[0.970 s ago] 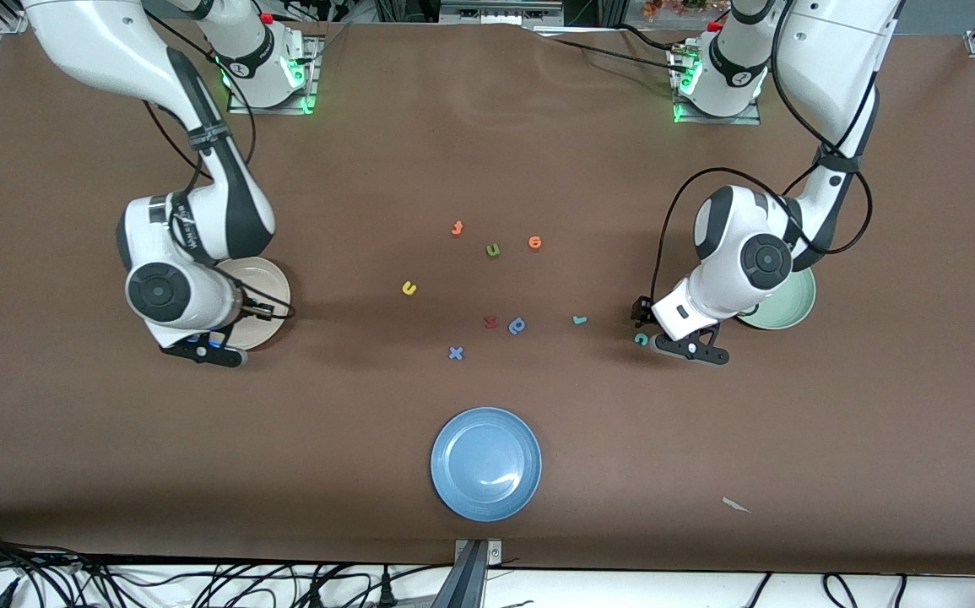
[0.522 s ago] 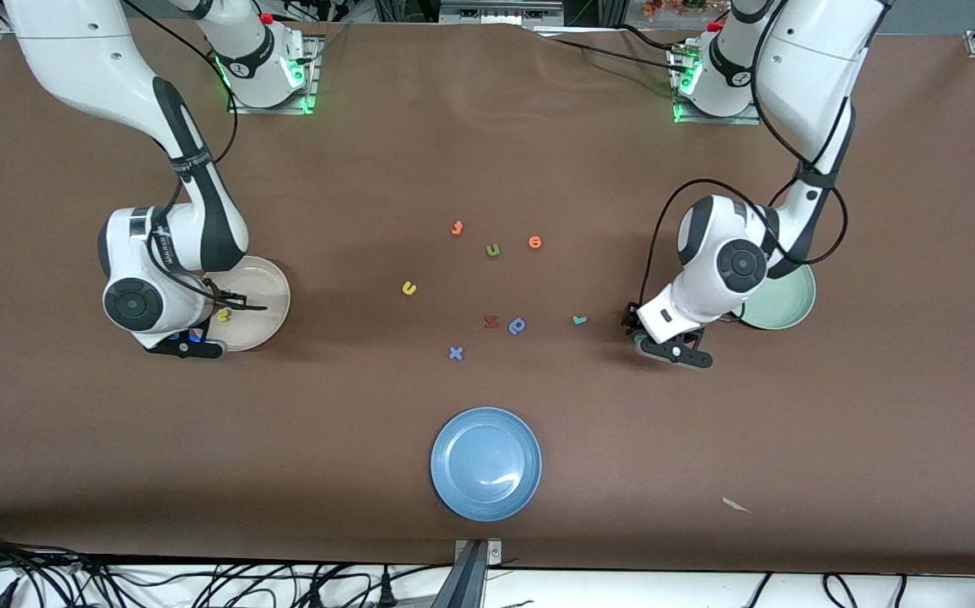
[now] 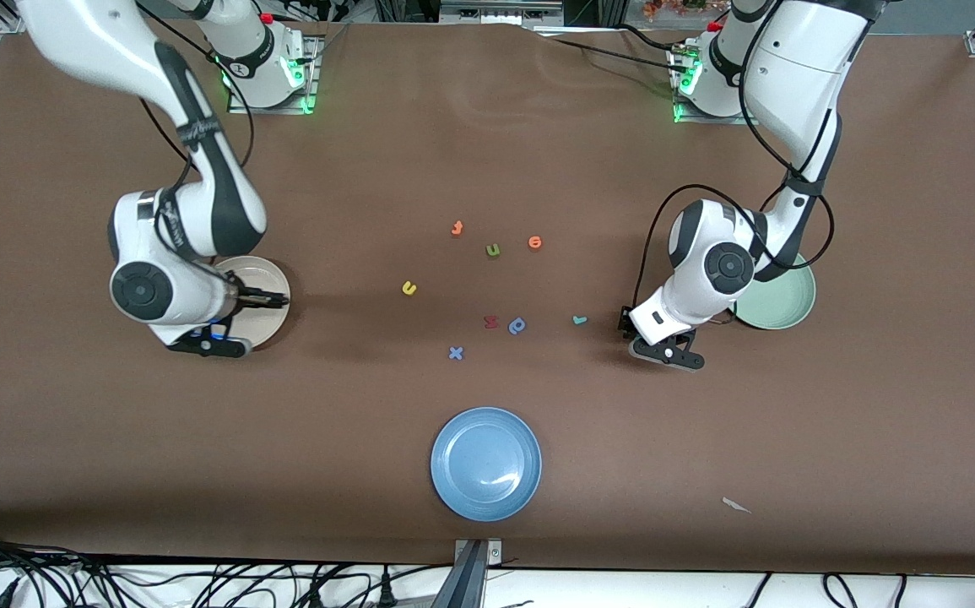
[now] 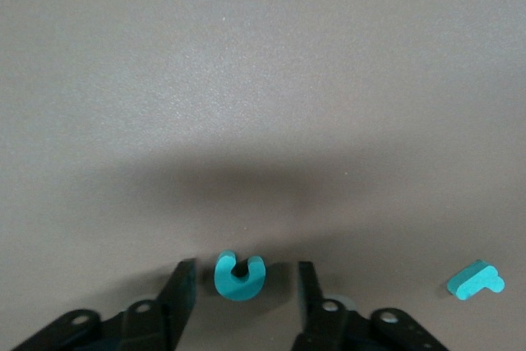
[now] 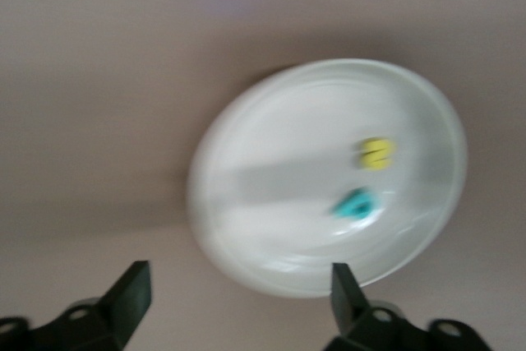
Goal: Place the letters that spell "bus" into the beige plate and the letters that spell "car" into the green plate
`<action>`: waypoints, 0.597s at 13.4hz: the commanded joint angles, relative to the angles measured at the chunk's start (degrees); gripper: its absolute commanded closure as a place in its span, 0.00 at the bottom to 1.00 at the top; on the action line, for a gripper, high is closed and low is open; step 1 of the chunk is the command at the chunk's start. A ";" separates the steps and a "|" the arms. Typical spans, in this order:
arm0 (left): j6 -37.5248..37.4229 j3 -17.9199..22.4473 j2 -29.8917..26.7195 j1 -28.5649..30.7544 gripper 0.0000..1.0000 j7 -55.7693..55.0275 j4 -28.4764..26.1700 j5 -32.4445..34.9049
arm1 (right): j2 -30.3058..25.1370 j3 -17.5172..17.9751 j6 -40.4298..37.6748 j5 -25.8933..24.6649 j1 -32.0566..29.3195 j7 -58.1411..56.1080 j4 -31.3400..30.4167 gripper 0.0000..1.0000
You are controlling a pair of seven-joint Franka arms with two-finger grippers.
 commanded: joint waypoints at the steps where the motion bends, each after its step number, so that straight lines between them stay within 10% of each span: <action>1: 0.04 0.84 0.71 -0.88 1.00 -1.54 0.89 1.71 | 0.03 5.38 -0.69 1.15 1.11 8.52 3.59 0.01; 8: -2.15 3.29 -2.00 -0.09 1.00 0.04 1.24 7.75 | 9.43 5.66 16.61 0.97 13.85 27.68 4.56 0.01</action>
